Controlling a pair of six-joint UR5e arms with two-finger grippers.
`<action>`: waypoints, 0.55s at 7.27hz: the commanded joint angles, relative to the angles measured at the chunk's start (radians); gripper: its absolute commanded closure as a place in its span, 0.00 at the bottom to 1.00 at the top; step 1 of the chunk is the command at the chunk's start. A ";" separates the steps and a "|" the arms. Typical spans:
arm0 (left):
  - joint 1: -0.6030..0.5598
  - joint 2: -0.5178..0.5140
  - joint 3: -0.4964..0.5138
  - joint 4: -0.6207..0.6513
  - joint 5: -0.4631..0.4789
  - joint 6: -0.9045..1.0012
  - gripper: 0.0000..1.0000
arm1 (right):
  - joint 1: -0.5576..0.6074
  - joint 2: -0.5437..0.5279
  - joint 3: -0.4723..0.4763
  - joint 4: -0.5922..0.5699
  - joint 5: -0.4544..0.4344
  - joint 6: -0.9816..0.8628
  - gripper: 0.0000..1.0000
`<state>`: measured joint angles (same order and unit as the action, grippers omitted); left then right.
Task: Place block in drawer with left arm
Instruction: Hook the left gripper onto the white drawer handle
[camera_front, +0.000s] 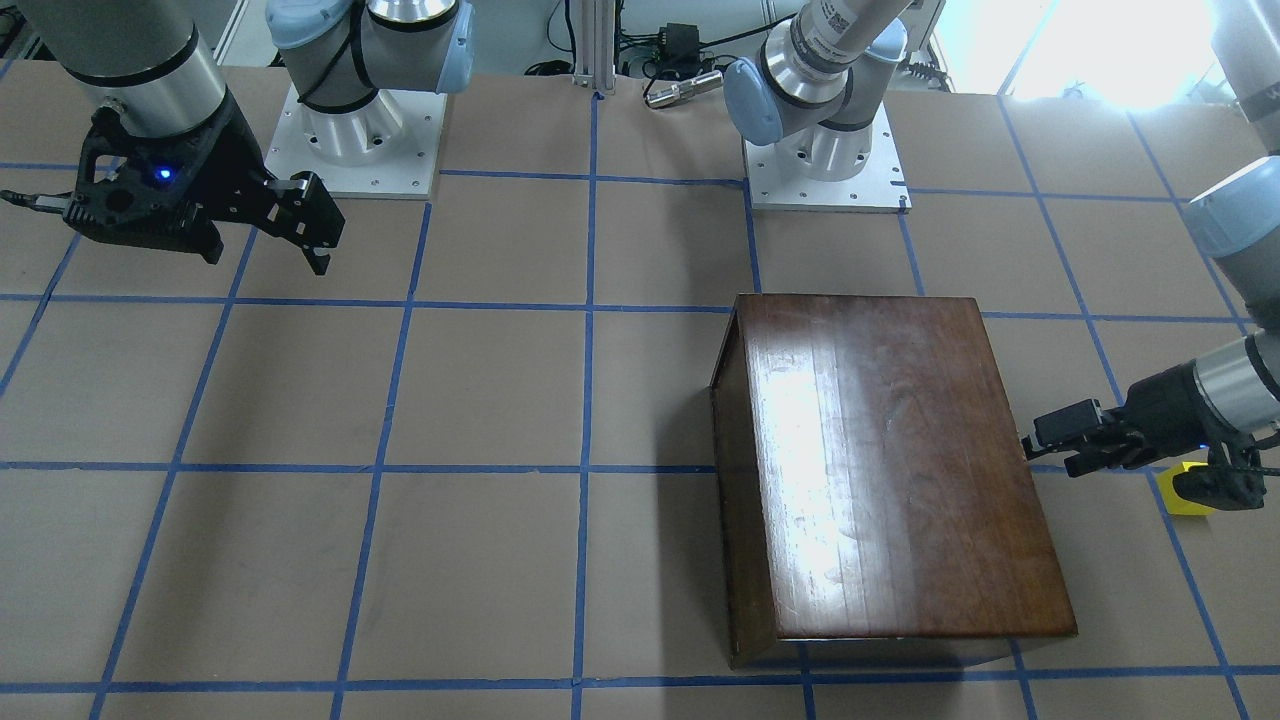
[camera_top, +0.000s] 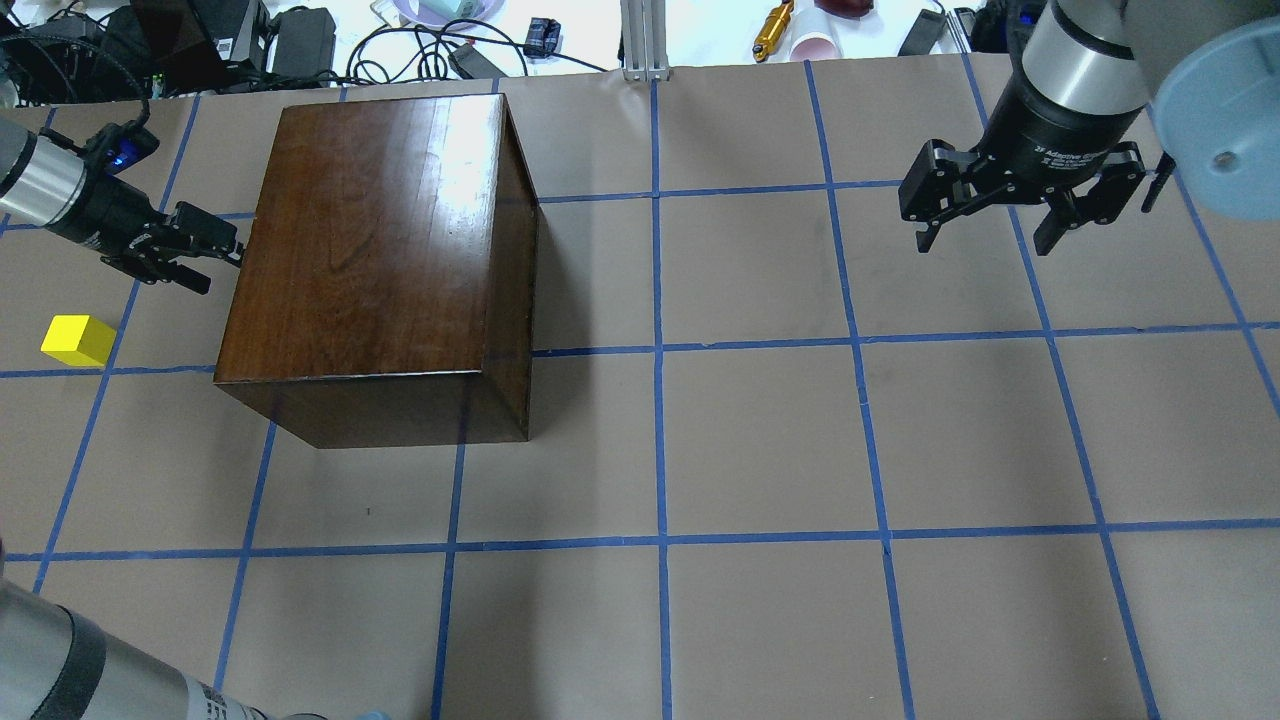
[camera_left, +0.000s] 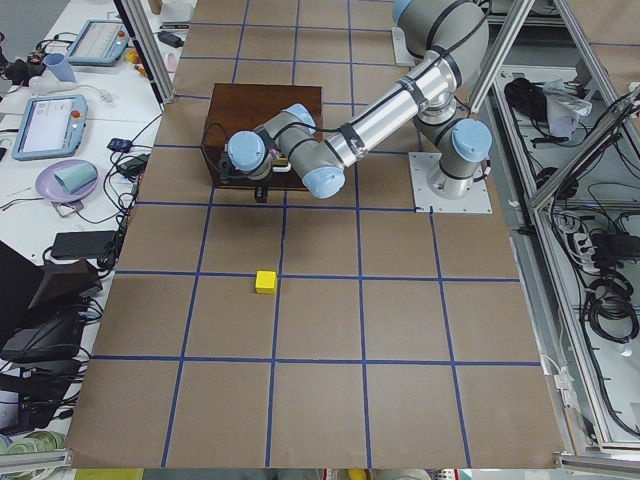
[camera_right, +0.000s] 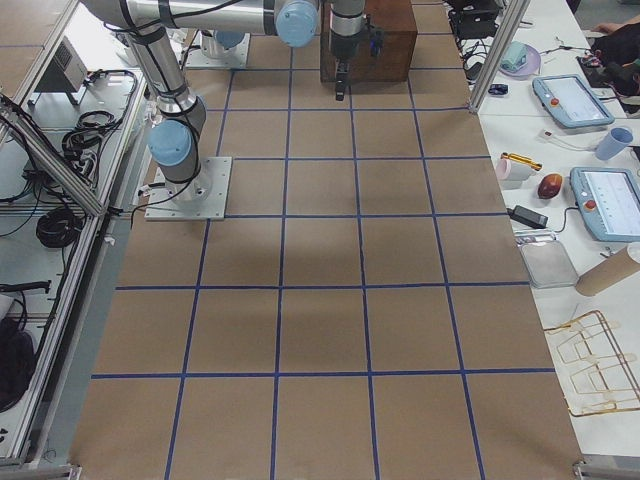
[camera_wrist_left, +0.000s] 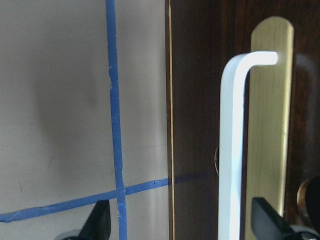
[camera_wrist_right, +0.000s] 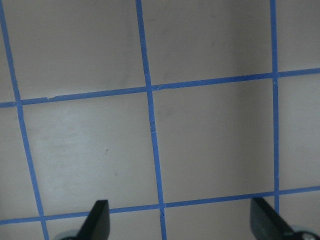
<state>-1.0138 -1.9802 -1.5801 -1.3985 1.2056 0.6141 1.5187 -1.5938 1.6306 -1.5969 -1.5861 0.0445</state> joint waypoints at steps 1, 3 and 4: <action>0.000 -0.005 -0.015 0.016 0.000 -0.004 0.00 | 0.000 0.000 0.000 0.000 0.000 0.000 0.00; 0.000 -0.005 -0.015 0.019 0.002 -0.002 0.06 | 0.000 0.000 0.000 0.000 0.000 0.000 0.00; 0.000 -0.005 -0.012 0.019 0.005 0.001 0.17 | 0.000 0.000 0.000 0.000 0.000 0.000 0.00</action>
<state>-1.0140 -1.9849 -1.5944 -1.3798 1.2075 0.6122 1.5187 -1.5938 1.6306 -1.5969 -1.5861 0.0445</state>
